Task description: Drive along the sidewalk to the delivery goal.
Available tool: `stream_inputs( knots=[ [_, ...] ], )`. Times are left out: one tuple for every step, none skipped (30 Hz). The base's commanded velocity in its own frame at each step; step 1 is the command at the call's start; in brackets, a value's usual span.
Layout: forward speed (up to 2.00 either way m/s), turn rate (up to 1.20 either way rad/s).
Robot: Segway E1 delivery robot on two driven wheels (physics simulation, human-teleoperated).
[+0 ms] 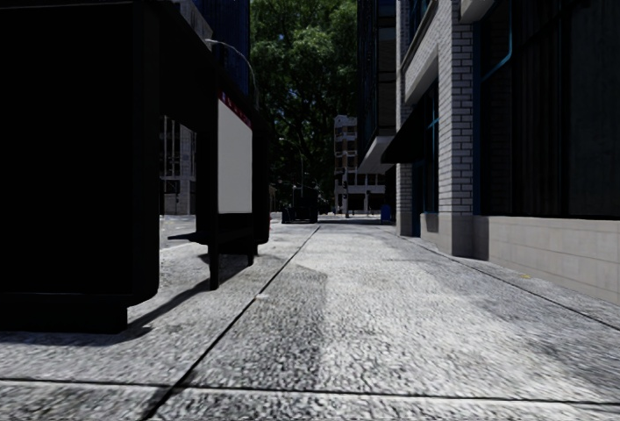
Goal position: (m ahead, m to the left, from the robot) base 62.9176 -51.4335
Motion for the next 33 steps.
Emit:
stream_inputs(
  knots=[
    [2.00,0.00],
    [2.00,0.00],
    [2.00,0.00],
    [2.00,0.00],
    [2.00,0.00],
    [2.00,0.00],
    [2.00,0.00],
    [2.00,0.00],
    [2.00,0.00],
    [2.00,0.00],
    [2.00,0.00],
    [2.00,0.00],
    [2.00,0.00],
    [2.00,0.00],
    [2.00,0.00],
    [2.00,0.00],
    [2.00,0.00],
    [2.00,0.00],
    [2.00,0.00],
    [2.00,0.00],
    [2.00,0.00],
    [2.00,0.00],
    [2.00,0.00],
    [2.00,0.00],
    [2.00,0.00],
    [2.00,-0.04],
    [2.00,-0.13],
    [2.00,-0.13],
    [2.00,-0.16],
    [2.00,-0.17],
    [2.00,-0.18],
    [2.00,-0.18],
    [2.00,-0.24]
  ],
)
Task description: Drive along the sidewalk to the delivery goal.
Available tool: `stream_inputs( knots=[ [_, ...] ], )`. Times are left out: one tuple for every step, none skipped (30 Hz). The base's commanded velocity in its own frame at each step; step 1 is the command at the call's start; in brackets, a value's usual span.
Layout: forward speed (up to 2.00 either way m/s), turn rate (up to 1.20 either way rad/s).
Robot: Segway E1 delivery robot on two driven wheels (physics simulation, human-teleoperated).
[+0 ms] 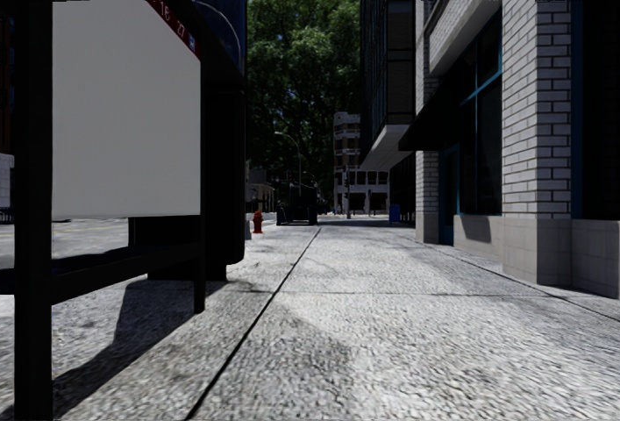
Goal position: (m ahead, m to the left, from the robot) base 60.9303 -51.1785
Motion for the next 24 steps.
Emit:
stream_inputs(
  knots=[
    [2.00,-0.28],
    [2.00,-0.29],
    [2.00,-0.29],
    [2.00,-0.29],
    [2.00,-0.29],
    [2.00,-0.30],
    [2.00,-0.30],
    [2.00,-0.26],
    [2.00,-0.07],
    [2.00,0.00],
    [2.00,0.00],
    [2.00,0.00],
    [2.00,0.00],
    [2.00,0.00],
    [2.00,0.00],
    [2.00,0.00],
    [2.00,0.00],
    [2.00,-0.01],
    [2.00,-0.01],
    [2.00,-0.23],
    [2.00,-0.34],
    [2.00,-0.38],
    [2.00,-0.38],
    [2.00,-0.39]
  ],
)
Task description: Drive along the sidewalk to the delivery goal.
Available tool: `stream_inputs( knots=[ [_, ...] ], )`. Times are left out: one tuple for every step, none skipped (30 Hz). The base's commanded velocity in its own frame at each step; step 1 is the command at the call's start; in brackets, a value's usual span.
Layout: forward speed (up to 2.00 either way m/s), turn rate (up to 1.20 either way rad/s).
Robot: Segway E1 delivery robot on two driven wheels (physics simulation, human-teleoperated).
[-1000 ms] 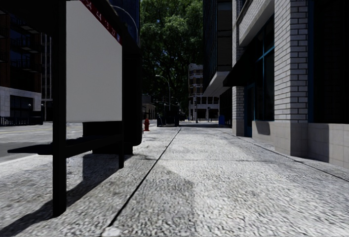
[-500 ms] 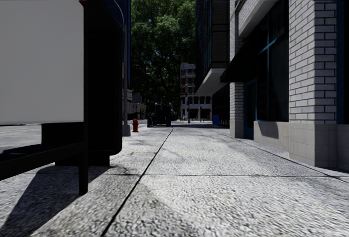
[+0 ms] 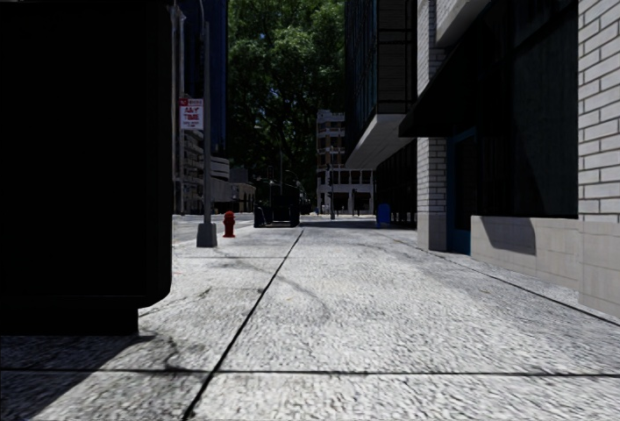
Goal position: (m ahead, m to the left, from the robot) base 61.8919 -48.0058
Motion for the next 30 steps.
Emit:
stream_inputs(
  knots=[
    [2.00,-0.39],
    [2.00,-0.39],
    [2.00,-0.39],
    [2.00,-0.39],
    [2.00,-0.27],
    [2.00,0.00],
    [2.00,0.00],
    [2.00,0.00],
    [2.00,0.00],
    [2.00,0.00],
    [2.00,0.00],
    [2.00,0.00],
    [2.00,0.00],
    [2.00,0.00],
    [2.00,0.00],
    [2.00,0.00],
    [2.00,0.00],
    [2.00,0.00],
    [2.00,0.00],
    [2.00,0.00],
    [2.00,0.00],
    [2.00,0.00],
    [2.00,0.00],
    [2.00,0.00],
    [2.00,0.00],
    [2.00,0.00],
    [2.00,0.00],
    [2.00,0.00],
    [2.00,0.00],
    [2.00,0.00]
  ],
)
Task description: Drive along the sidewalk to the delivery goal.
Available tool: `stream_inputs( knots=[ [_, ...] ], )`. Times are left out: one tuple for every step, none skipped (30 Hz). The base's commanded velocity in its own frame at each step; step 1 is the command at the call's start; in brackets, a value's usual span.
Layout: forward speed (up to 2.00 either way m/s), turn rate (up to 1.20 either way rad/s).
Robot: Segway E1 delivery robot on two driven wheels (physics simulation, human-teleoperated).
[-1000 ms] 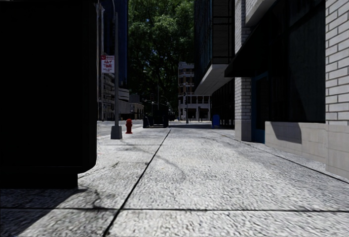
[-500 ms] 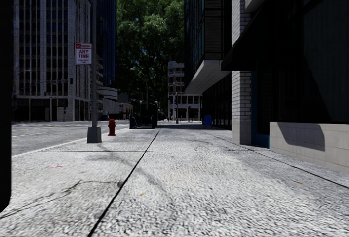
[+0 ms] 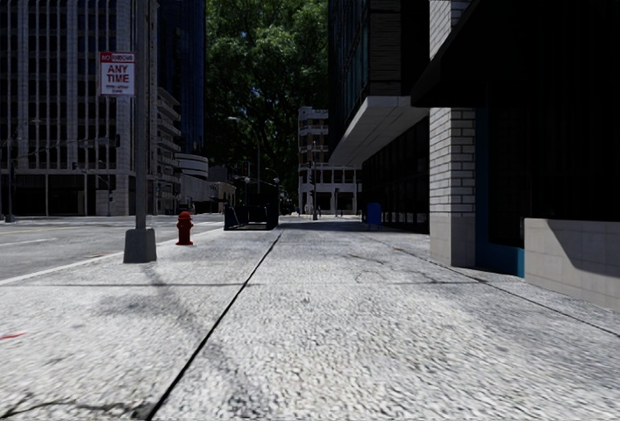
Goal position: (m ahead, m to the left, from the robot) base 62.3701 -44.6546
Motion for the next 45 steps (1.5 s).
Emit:
stream_inputs(
  knots=[
    [2.00,0.00],
    [2.00,0.00],
    [2.00,0.00],
    [2.00,0.00],
    [2.00,0.00],
    [2.00,0.00],
    [2.00,0.00],
    [2.00,0.00],
    [2.00,0.00],
    [2.00,0.00],
    [2.00,0.00],
    [2.00,0.00],
    [2.00,0.00],
    [1.98,0.00],
    [1.97,0.00],
    [1.97,0.00],
    [1.97,0.00],
    [1.97,0.00],
    [1.97,0.00],
    [1.97,0.00],
    [1.97,0.00],
    [1.97,0.00],
    [1.97,0.00],
    [1.97,0.00],
    [1.97,0.00],
    [1.97,0.00],
    [1.99,0.00],
    [1.99,0.00],
    [1.99,0.00],
    [2.00,0.00],
    [2.00,0.00],
    [2.00,0.00],
    [2.00,0.00],
    [2.00,0.00],
    [2.00,0.00],
    [2.00,0.00],
    [2.00,0.00],
    [2.00,0.00],
    [2.00,0.00],
    [2.00,0.00],
    [2.00,0.00],
    [2.00,0.00],
    [2.00,0.00],
    [2.00,0.00],
    [2.00,0.00]
  ],
)
